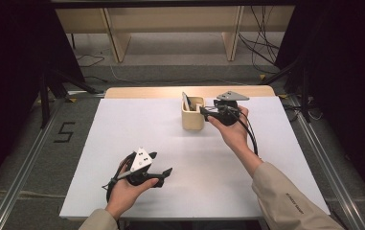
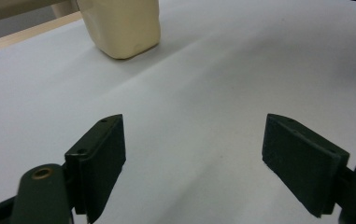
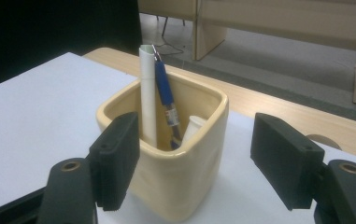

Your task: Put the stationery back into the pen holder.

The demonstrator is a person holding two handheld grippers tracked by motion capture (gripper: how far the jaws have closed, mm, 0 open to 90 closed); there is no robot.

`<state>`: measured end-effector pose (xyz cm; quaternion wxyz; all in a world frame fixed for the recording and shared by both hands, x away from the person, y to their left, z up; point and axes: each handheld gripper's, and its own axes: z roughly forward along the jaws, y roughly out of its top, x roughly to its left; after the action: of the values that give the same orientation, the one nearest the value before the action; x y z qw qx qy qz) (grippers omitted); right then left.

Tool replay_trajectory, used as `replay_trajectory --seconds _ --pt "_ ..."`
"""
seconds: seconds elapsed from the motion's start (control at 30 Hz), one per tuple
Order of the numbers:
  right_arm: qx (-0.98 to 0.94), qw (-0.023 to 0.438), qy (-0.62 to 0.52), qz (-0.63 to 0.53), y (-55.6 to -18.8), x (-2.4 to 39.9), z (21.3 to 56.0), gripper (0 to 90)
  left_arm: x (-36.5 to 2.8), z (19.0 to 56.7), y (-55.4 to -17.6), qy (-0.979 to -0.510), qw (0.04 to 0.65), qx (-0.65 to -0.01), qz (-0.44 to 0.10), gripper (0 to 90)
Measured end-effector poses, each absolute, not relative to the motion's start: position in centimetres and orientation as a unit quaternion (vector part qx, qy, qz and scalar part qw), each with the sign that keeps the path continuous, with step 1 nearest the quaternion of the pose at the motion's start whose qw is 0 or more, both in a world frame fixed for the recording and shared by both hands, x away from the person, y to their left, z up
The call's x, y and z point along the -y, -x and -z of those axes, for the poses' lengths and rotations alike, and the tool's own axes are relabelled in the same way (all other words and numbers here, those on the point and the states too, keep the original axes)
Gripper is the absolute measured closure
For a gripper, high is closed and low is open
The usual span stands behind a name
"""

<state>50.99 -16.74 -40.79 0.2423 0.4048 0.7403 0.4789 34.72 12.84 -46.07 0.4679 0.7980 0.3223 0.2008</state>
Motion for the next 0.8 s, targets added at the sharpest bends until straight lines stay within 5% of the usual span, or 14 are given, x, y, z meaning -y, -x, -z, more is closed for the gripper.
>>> replay_trajectory --seconds 0.8 --pt "-0.76 0.225 -0.386 -0.473 -48.7 17.8 40.9 28.3 -13.0 46.1 -34.7 -0.797 0.466 -0.327 -0.2 21.5"
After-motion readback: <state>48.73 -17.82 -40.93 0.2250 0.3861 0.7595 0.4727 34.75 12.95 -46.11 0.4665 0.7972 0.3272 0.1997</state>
